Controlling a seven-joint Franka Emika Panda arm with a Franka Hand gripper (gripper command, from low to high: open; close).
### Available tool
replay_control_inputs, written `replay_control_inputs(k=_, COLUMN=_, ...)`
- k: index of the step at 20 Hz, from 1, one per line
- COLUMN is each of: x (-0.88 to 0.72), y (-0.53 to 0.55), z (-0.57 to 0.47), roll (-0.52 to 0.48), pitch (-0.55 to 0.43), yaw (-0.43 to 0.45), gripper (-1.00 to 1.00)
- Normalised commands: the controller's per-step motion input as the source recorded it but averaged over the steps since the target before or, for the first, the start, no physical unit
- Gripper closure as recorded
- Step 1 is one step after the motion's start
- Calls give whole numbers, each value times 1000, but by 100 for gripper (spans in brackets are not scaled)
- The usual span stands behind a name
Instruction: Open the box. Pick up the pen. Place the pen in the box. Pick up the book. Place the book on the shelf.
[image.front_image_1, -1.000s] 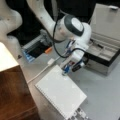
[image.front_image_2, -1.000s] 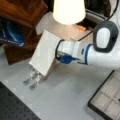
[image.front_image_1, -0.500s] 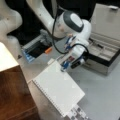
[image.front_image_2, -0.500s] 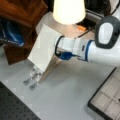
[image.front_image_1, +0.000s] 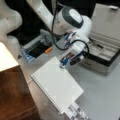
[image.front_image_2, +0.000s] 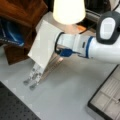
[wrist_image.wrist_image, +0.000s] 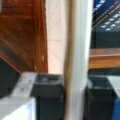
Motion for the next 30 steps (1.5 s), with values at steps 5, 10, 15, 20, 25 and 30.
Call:
replay_control_inputs(k=5, x=12, y=128, z=364, roll=-2, pitch=133, yaw=-251, gripper=100)
replay_control_inputs(k=10, x=67, y=142, z=343, roll=21, pitch=115, yaw=-221, gripper=100)
replay_control_inputs(k=15, x=75, y=102, z=333, roll=62, pitch=95, yaw=-215, gripper=100)
replay_control_inputs(k=20, x=46, y=63, z=353, roll=107, pitch=107, yaw=-254, gripper=100)
replay_control_inputs(k=25, x=-18, y=56, z=377, roll=110, pitch=135, yaw=-315, gripper=100)
replay_control_inputs(k=30, x=-45, y=44, z=374, roll=101, pitch=114, yaw=-270, gripper=100)
